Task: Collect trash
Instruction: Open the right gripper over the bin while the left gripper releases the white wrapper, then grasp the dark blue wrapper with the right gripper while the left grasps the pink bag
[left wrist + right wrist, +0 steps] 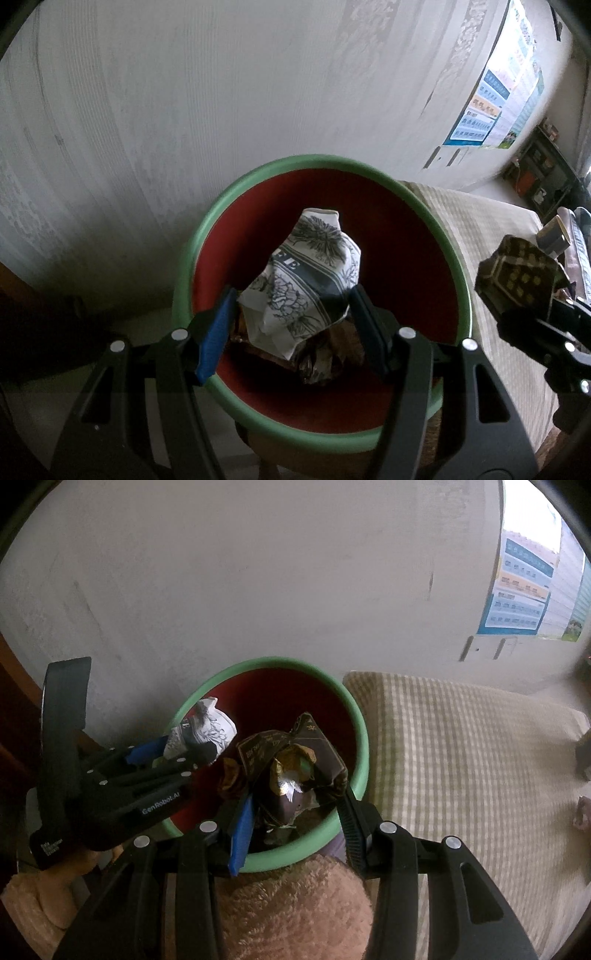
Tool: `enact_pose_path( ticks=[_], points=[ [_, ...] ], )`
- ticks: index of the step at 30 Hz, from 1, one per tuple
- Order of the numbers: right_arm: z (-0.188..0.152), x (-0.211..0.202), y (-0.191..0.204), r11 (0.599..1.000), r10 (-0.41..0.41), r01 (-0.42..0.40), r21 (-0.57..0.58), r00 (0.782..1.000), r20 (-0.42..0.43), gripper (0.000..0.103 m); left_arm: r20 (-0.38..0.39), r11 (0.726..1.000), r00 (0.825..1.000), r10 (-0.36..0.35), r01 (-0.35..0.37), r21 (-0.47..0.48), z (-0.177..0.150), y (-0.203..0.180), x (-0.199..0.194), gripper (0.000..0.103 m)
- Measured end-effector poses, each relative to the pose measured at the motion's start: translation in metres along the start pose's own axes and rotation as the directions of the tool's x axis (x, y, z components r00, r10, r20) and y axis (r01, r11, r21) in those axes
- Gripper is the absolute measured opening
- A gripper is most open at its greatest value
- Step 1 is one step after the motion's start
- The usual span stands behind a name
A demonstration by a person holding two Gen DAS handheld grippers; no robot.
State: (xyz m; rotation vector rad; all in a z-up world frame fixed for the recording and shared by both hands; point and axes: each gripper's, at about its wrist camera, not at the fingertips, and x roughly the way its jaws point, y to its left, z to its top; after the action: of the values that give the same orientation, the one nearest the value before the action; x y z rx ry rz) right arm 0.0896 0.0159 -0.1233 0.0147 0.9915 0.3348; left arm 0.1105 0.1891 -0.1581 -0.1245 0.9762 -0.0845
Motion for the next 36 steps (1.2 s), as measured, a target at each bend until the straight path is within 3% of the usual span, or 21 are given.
enact_pose_path(
  ticks=[16,18,19,24,28,32,34,36],
  points=[
    [0.005,0.007,0.004,1.0,0.008,-0.008,-0.006,1.0,0.003,0.043,-0.013,1.0,1.0,0.011,-0.011,-0.002,0.0,0.0,0.003,0.061],
    [0.005,0.005,0.006,1.0,0.025,-0.025,-0.013,1.0,0.011,0.063,-0.03,1.0,1.0,0.006,-0.006,-0.002,0.0,-0.001,0.007,0.073],
    [0.004,0.004,0.007,1.0,0.025,-0.025,-0.017,0.999,0.022,0.065,-0.033,1.0,0.999,0.005,-0.005,-0.003,-0.001,-0.001,0.008,0.076],
    [-0.005,-0.011,-0.006,1.0,0.016,-0.015,-0.012,0.998,0.059,0.069,-0.035,1.0,0.999,0.009,-0.009,0.016,-0.002,-0.009,0.005,0.08],
    [-0.026,-0.031,-0.057,0.995,-0.083,0.077,0.061,0.993,0.09,0.07,-0.022,0.999,1.0,0.012,-0.01,0.05,-0.001,-0.021,0.001,0.08],
    [-0.059,-0.068,-0.16,0.932,-0.294,0.268,0.244,0.953,0.077,0.07,-0.003,0.996,1.0,0.021,-0.021,0.089,-0.002,-0.035,-0.005,0.08],
    [-0.082,-0.098,-0.228,0.845,-0.427,0.38,0.376,0.903,0.048,0.07,0.006,0.994,1.0,0.024,-0.025,0.108,-0.002,-0.043,-0.007,0.08],
    [-0.103,-0.127,-0.286,0.748,-0.515,0.438,0.499,0.857,0.018,0.07,0.011,0.992,1.0,0.024,-0.025,0.126,-0.003,-0.054,-0.008,0.08]
  ],
)
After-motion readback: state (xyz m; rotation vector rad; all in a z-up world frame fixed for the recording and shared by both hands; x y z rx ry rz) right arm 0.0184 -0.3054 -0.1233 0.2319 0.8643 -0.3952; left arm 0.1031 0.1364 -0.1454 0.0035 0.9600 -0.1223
